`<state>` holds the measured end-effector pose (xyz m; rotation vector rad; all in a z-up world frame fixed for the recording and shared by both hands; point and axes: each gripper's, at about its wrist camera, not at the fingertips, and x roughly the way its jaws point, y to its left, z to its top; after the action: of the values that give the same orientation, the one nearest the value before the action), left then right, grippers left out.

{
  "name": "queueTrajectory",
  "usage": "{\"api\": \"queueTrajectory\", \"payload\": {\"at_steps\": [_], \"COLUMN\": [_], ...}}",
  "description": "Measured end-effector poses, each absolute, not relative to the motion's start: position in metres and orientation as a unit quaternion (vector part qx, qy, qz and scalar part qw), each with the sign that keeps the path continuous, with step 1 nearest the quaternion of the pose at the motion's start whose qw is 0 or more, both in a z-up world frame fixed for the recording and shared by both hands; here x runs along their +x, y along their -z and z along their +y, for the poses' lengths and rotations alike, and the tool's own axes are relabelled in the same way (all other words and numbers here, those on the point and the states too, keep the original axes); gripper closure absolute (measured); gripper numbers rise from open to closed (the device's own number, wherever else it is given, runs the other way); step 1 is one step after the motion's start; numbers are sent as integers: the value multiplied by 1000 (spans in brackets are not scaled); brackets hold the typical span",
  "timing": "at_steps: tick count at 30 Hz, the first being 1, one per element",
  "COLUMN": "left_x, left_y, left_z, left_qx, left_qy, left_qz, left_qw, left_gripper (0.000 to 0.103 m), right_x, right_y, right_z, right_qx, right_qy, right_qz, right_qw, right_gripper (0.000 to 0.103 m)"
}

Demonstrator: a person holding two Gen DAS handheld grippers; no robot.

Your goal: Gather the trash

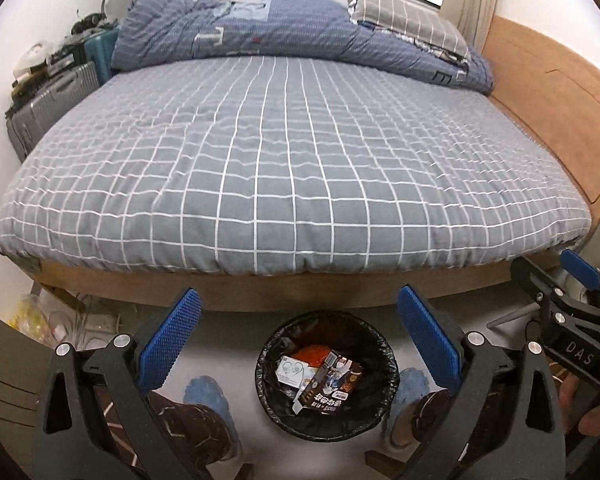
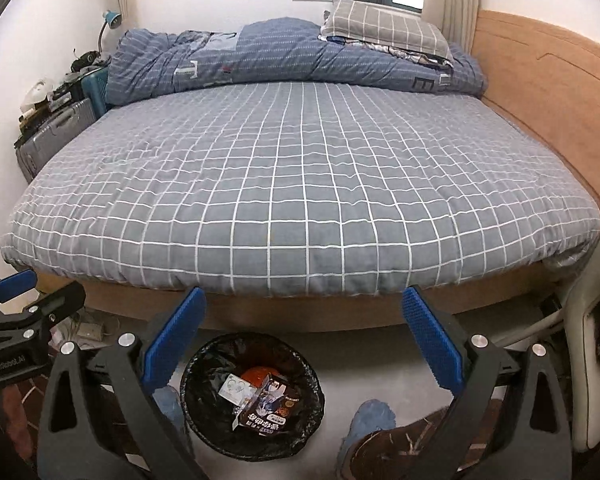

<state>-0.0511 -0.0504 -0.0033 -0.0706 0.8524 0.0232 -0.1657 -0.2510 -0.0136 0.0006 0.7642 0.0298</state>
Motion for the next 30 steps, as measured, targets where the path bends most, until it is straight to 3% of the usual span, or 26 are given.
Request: {"api": "queueTrajectory", "payload": {"at_steps": [30], "left_x": [-84], "left_y": [-2], "left_z": [-53], "left_qx": [-38], "left_qy": [-6], "left_qz": [412], "left_qw": [910], "left_gripper": [6], "right_x": [-202], "right_y": [3], "right_z": [-248], "right_qx": [4], "right_qy": [-19], "right_qz": [372], "right_qw": [928], "right_gripper": [8]}}
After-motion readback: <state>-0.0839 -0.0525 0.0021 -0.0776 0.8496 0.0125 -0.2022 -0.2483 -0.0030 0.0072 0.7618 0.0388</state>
